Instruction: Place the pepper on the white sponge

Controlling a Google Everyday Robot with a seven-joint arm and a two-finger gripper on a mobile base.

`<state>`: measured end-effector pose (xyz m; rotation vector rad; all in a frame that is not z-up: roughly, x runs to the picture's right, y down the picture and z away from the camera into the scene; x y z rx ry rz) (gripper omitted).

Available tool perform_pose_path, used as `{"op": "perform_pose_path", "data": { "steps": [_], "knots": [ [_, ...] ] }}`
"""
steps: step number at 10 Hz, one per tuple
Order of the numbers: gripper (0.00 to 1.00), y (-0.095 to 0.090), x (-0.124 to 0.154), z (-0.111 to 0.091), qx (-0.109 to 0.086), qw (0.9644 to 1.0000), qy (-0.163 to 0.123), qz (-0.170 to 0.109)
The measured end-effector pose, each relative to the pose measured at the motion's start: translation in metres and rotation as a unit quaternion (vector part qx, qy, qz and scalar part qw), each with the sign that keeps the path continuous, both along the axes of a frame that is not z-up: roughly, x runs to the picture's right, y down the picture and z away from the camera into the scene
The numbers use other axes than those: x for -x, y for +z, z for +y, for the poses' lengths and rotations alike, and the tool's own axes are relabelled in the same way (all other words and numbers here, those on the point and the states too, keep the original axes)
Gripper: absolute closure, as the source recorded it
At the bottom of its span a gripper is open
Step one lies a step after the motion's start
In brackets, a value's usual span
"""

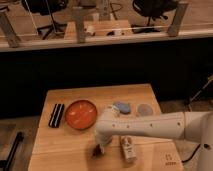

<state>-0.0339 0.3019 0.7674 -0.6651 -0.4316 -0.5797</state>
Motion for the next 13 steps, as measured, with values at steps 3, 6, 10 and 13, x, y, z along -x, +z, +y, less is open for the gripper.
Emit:
{"op": "perform_pose_path", "data": {
  "steps": [3,6,10,13],
  "knots": [
    [0.97,-0.001,0.003,-0.005,-0.003,1.0,0.001,-0.001],
    [0.97,-0.003,0.007,-0.009,-0.006,1.0,0.001,-0.003],
    [0.97,-0.005,0.01,-0.02,-0.009,1.0,0.0,-0.003],
    [0.97,-0.007,0.015,-0.022,-0.011,0.9999,-0.002,-0.006]
  ]
}}
